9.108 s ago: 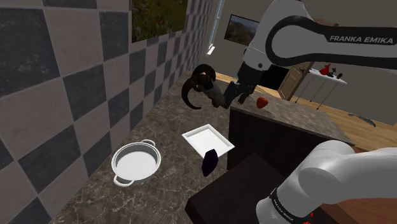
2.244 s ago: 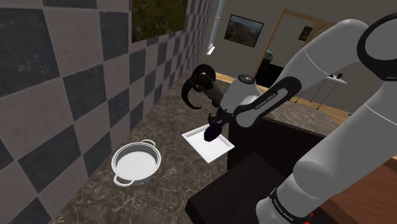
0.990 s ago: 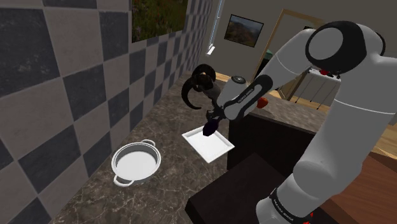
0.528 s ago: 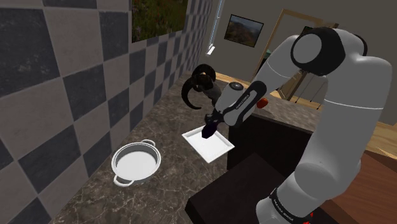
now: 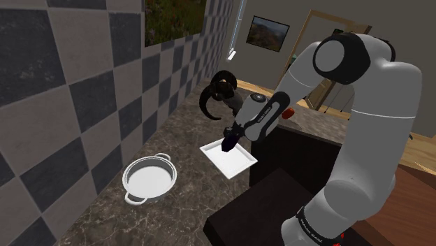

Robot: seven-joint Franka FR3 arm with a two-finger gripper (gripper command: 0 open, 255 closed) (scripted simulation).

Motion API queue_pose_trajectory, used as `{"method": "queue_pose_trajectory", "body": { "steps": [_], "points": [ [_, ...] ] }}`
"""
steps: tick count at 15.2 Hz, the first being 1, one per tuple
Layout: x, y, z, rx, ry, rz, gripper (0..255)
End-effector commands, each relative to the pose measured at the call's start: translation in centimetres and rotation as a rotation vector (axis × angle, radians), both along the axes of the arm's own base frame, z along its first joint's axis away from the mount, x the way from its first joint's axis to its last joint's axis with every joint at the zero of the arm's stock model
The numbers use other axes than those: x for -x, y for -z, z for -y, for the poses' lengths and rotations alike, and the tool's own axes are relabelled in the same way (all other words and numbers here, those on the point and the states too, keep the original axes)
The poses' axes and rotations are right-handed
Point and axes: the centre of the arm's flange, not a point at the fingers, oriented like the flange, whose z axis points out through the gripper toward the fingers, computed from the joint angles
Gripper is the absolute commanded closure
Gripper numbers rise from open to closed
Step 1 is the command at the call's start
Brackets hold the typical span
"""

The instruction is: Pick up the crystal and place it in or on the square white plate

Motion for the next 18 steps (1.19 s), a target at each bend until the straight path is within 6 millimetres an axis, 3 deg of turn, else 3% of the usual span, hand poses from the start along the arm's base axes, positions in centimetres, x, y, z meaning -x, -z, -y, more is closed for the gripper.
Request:
{"method": "queue_pose_trajectory", "body": {
  "steps": [1,2,7,11,18],
  "points": [
    [0.2,0.4,-0.2,-0.002,-0.003,-0.010,255],
    [0.2,0.3,-0.2,-0.002,-0.003,-0.010,0],
    [0.2,0.4,-0.2,-0.002,-0.003,-0.010,0],
    [1.5,-4.4,-1.0,-0.002,-0.003,-0.010,0],
    [1.5,-4.4,-1.0,-0.002,-0.003,-0.010,0]
  ]
}}
